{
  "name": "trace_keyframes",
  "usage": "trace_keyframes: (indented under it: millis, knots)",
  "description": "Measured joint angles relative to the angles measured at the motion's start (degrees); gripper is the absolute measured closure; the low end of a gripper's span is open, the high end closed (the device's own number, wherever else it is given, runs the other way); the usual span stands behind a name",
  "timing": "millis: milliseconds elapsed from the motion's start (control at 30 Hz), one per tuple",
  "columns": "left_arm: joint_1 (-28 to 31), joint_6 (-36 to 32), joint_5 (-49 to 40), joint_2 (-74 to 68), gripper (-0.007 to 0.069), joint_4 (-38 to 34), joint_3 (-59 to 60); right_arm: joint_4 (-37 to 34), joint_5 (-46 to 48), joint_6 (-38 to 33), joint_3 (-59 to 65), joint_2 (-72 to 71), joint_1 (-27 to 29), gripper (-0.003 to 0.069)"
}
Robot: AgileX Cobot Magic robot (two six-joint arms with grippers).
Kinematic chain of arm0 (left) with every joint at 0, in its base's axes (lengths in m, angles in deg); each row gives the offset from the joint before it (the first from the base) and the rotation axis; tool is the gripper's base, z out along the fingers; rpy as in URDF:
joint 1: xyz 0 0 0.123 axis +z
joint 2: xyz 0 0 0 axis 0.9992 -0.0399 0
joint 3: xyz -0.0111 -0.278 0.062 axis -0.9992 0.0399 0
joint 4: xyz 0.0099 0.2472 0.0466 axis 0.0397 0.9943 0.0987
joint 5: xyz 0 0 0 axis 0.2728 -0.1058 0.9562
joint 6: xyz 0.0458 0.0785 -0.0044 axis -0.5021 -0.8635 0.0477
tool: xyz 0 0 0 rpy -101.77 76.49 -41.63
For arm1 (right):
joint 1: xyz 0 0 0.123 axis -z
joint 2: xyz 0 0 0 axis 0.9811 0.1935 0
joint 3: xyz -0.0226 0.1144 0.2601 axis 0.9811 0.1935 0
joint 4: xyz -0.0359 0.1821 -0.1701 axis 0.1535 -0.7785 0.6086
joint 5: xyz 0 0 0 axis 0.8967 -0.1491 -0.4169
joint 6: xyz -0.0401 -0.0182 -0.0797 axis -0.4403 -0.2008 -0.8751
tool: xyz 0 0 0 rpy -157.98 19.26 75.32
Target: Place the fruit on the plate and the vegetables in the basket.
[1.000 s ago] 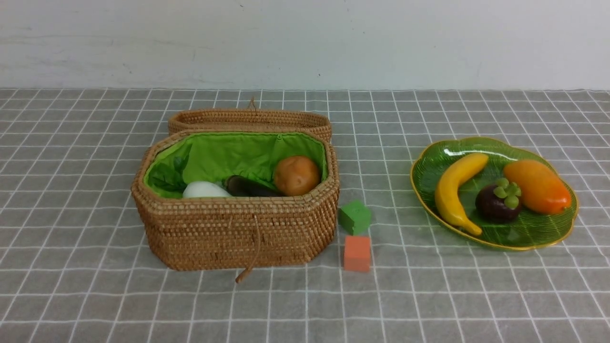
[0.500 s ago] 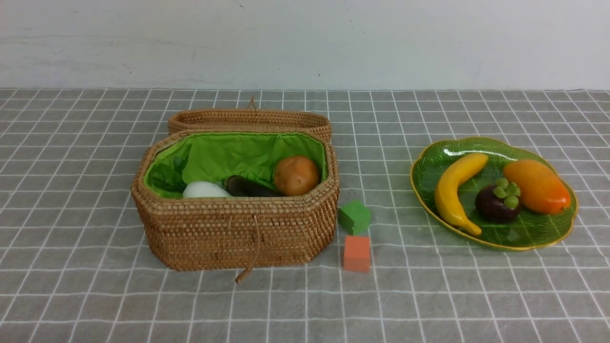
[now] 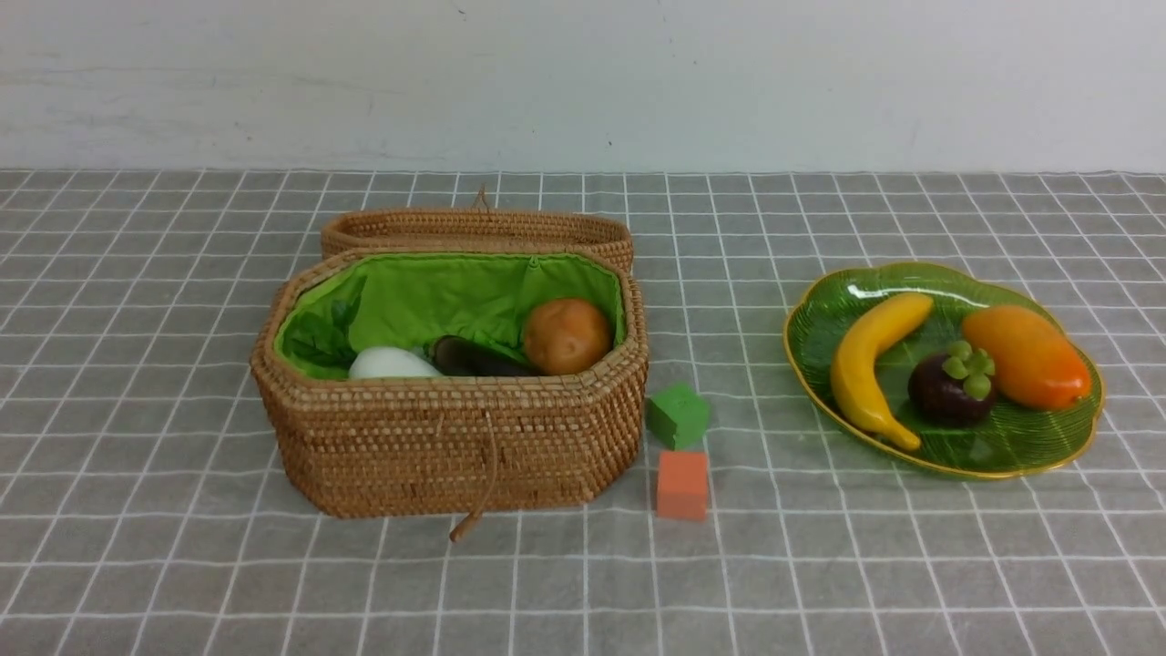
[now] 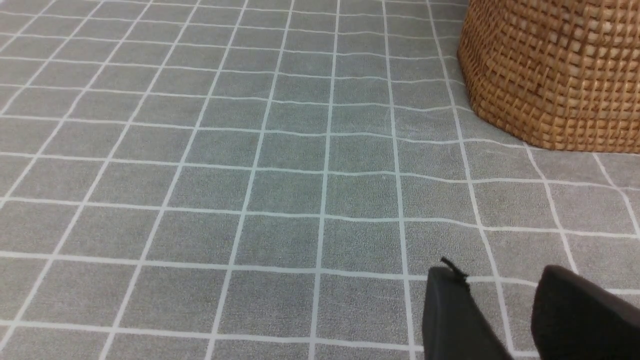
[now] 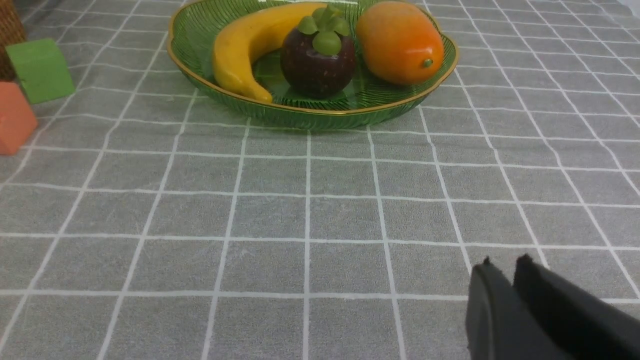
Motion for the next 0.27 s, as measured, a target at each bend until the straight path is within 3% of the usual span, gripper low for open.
trace_keyframes:
  millis: [267]
  knots:
    - [0.00, 0.00, 0.00, 0.00, 0.0386, 0.00, 0.00, 0.00, 0.00, 0.00, 0.00, 0.00, 0.00, 0.0573]
